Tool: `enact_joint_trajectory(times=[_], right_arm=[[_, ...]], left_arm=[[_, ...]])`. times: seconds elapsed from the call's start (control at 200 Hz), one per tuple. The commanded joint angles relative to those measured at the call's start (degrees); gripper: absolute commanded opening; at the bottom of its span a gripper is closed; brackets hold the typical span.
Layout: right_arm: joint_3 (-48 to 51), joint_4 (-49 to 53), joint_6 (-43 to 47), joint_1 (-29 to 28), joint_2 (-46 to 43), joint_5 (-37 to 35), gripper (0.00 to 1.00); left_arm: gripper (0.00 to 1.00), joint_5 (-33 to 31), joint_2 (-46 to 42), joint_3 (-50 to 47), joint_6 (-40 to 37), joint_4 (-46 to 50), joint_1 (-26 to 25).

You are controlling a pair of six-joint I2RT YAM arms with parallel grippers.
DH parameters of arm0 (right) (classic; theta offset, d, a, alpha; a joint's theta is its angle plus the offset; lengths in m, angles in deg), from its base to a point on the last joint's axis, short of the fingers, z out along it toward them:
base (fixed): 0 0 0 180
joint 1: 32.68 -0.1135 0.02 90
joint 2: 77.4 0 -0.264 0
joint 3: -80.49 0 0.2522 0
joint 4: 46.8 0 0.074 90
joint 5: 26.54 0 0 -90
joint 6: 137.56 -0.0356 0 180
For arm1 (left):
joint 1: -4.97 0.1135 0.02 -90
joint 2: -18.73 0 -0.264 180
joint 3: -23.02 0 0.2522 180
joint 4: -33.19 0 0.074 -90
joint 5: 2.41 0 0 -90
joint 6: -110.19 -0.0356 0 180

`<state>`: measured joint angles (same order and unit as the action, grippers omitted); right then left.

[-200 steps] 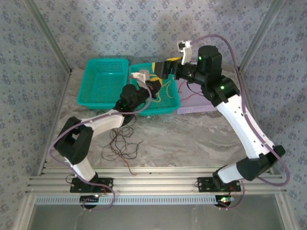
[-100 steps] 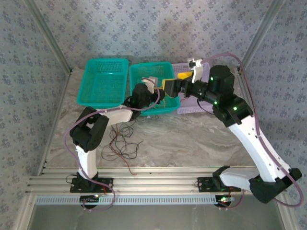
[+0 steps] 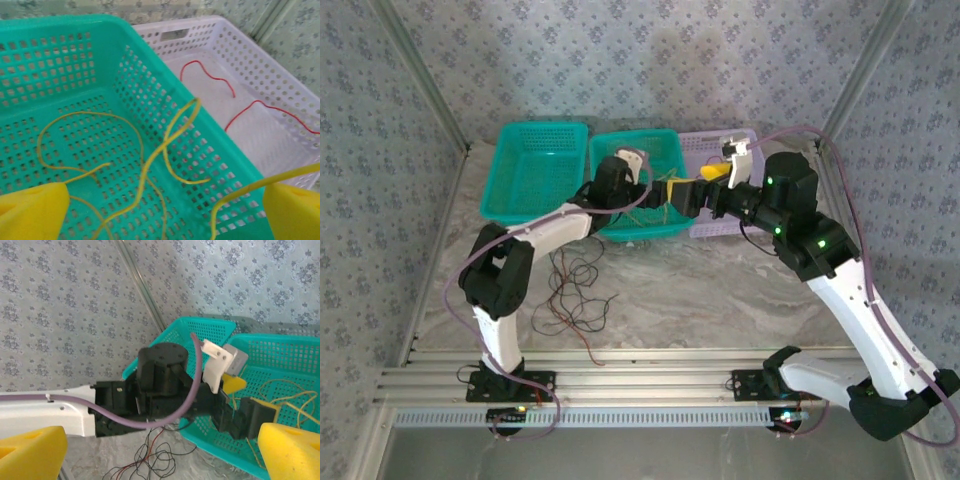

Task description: Untangle the cables

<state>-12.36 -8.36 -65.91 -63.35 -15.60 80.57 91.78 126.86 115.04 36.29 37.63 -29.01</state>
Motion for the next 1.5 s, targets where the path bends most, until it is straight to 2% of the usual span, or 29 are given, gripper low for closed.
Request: enact_joint_trajectory(times=[0.0, 0.115, 0.23, 0.385, 0.645, 0.809, 0.929, 1.139, 1.349, 1.499], right_arm=[[0.32, 1.28, 0.24, -0.07, -0.72, -1.04, 1.00], [0.34, 2.49, 0.10, 0.07, -0.63, -1.37, 1.00], [0.66, 3.00, -0.41, 0.07, -0.50, -1.46, 1.00], [0.58, 4.28, -0.63, 0.10, 0.40, -0.93, 1.00], [6.13, 4.96, -0.34, -1.10, 0.14, 0.35, 1.00], [14.90, 2.08, -0.94, -7.32, 2.80, -1.20, 1.00], [19.34, -2.64, -1.76, -13.51, 7.79, -3.54, 1.00], [20.38, -12.52, -5.04, -20.34, 22.60, -1.28, 0.97], [14.55, -17.01, -7.09, -23.64, 36.21, 0.64, 0.89], [11.89, -20.37, -9.67, -23.58, 43.20, 1.30, 0.85]], left_arm=[[1.00, -2.16, -3.11, 3.99, -1.26, 9.10, 2.11], [1.00, -3.79, -4.21, 5.37, -1.04, 12.93, 3.66], [1.00, -1.73, -4.46, 7.32, 0.34, 17.10, 5.95], [1.00, -2.22, -6.58, 8.85, 0.21, 21.21, 6.37], [1.00, -4.59, -18.45, 4.18, 9.02, 27.76, 6.29], [1.00, -9.31, -29.35, -3.05, 16.39, 35.76, 6.13], [1.00, -11.88, -36.65, -8.58, 18.80, 41.50, 5.92], [1.00, -12.19, -45.91, -21.58, 24.33, 47.13, 5.42], [1.00, -13.48, -51.25, -28.52, 29.68, 52.62, 3.12], [1.00, -15.18, -53.90, -33.58, 36.31, 55.75, 0.96]])
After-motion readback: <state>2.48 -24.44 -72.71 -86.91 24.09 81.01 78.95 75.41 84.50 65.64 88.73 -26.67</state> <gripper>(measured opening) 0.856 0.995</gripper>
